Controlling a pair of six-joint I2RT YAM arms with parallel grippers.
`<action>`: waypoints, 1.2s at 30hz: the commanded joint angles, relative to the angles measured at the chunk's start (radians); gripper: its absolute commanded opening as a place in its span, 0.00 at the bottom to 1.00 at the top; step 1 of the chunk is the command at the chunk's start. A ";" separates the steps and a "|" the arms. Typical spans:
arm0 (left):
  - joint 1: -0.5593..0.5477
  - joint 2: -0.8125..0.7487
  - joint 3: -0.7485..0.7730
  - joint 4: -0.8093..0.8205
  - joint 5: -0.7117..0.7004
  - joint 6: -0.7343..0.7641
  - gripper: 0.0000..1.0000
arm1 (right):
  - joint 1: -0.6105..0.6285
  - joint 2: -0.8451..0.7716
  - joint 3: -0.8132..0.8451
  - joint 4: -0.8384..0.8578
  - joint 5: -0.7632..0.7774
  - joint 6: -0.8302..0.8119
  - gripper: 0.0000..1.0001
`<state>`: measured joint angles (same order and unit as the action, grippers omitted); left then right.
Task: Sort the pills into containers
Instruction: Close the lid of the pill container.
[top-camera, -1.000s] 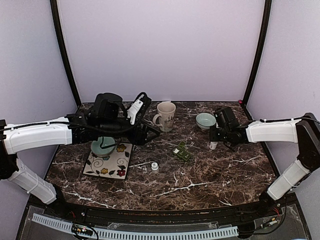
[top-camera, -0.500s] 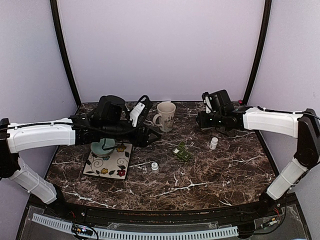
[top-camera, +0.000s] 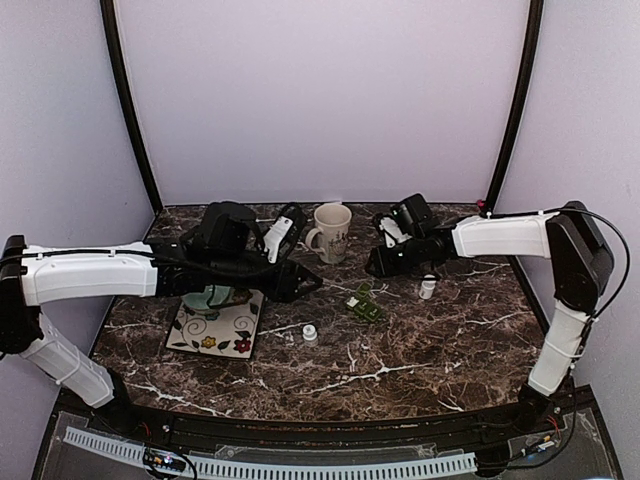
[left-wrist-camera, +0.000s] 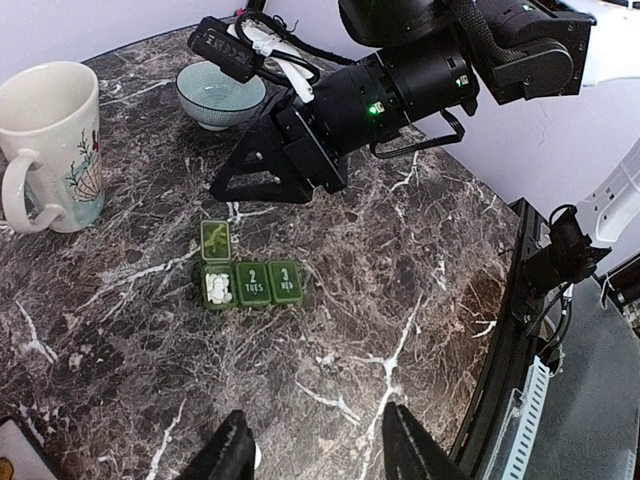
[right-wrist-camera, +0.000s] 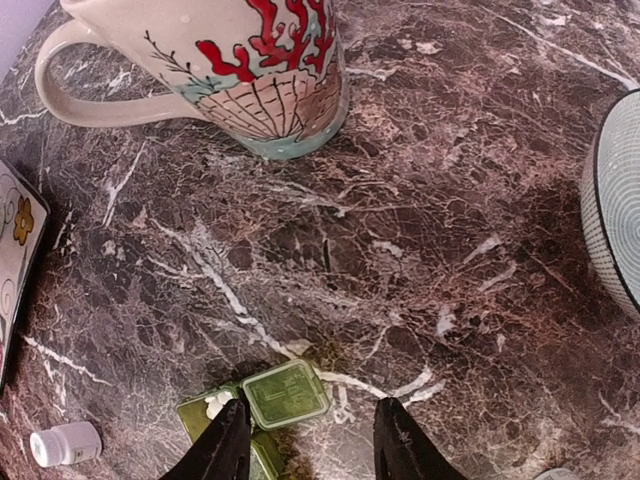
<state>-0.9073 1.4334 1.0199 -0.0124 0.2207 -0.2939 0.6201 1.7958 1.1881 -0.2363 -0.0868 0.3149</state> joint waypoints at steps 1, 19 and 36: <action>-0.015 0.020 -0.012 0.028 0.005 -0.021 0.44 | 0.008 0.038 0.049 0.010 -0.063 -0.006 0.41; -0.028 0.035 -0.032 0.034 0.006 -0.055 0.43 | -0.021 0.061 -0.070 0.116 -0.131 0.018 0.43; -0.035 0.033 -0.028 0.026 0.009 -0.058 0.43 | -0.074 0.103 -0.126 0.259 -0.300 0.107 0.42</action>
<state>-0.9352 1.4738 0.9985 0.0067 0.2211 -0.3489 0.5575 1.8709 1.0679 -0.0360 -0.3386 0.3939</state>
